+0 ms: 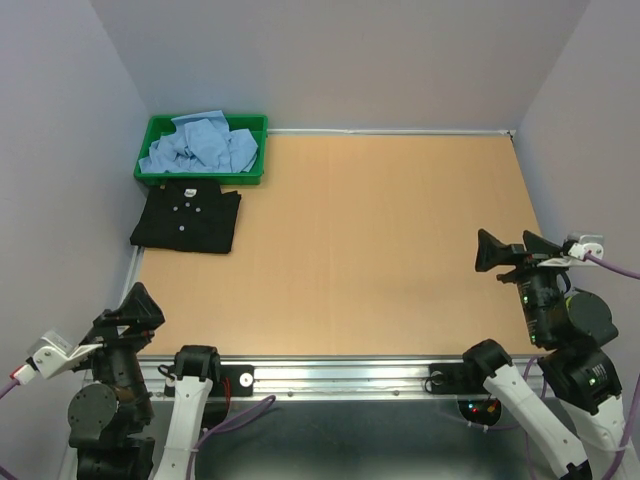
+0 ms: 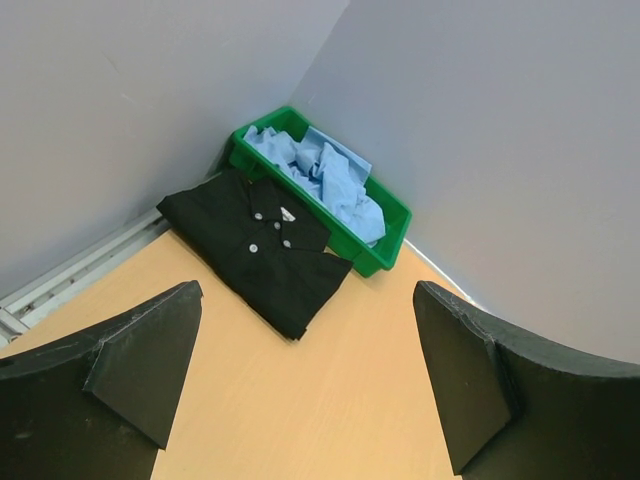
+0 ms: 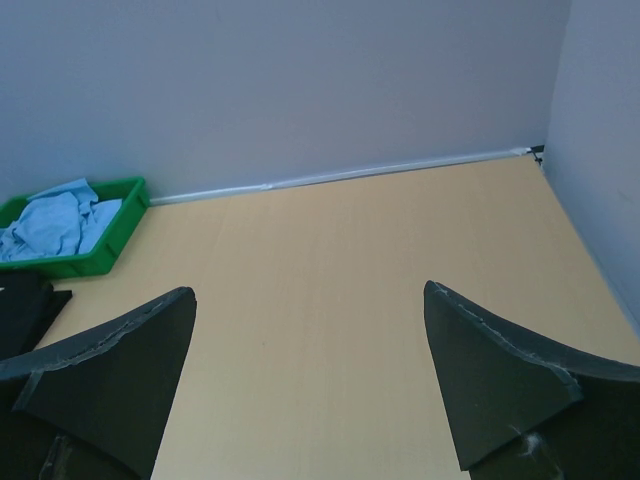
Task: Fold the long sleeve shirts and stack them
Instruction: Neatly place the folded shirt to the corner
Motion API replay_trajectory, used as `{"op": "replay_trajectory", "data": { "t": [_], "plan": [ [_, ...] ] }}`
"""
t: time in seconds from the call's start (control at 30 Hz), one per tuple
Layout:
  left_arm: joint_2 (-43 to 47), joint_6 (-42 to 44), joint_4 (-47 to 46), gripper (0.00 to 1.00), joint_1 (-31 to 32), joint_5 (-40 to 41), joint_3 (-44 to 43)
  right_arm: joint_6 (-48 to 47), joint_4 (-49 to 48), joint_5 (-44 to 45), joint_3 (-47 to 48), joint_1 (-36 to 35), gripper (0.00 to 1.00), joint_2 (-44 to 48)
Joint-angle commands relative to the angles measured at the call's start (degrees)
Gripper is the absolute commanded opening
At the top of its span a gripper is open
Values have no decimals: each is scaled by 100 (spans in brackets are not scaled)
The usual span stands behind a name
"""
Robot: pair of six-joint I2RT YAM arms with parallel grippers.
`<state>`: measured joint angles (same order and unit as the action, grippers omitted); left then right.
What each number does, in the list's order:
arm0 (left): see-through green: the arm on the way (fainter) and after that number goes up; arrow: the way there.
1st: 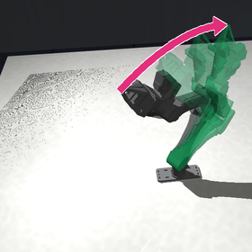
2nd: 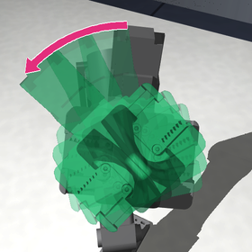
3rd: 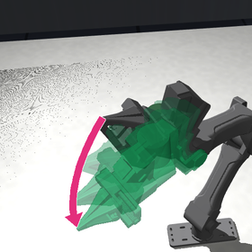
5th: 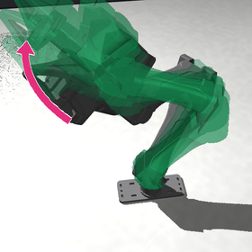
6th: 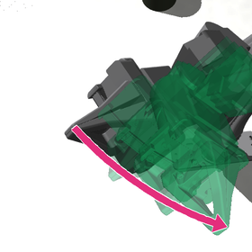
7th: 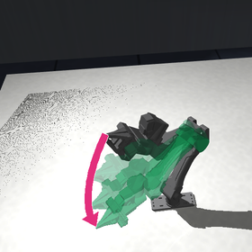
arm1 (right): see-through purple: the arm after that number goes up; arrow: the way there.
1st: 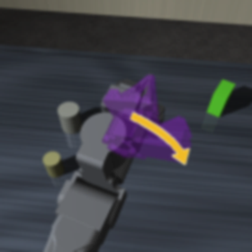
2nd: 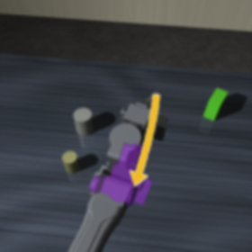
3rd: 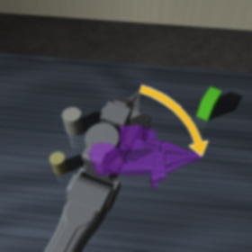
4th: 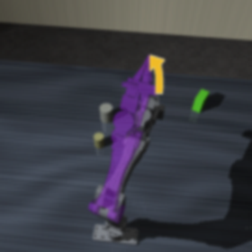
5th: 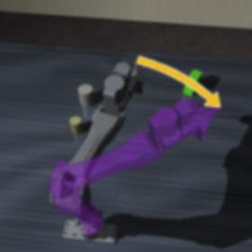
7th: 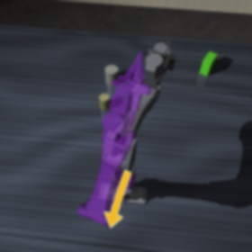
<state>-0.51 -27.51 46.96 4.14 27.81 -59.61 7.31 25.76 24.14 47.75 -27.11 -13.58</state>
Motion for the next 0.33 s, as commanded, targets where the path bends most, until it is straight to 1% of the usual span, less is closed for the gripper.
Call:
{"op": "replay_trajectory", "data": {
  "t": [0.0, 0.17, 0.27, 0.3],
  "plan": [
    [140, 79, -328, 98, 25, -74, -41, 25, -475, -59, -160, -48, 100, -4],
    [104, 140, -328, 98, 25, -92, -24, -19, -528, -348, -64, -48, 100, -135],
    [104, 202, -337, 98, 25, -136, -33, -37, -554, -367, -37, -48, 100, -188],
    [-61, 202, -328, 98, 25, -153, -41, -37, -554, -340, -46, -48, 100, -180]
  ]
}}
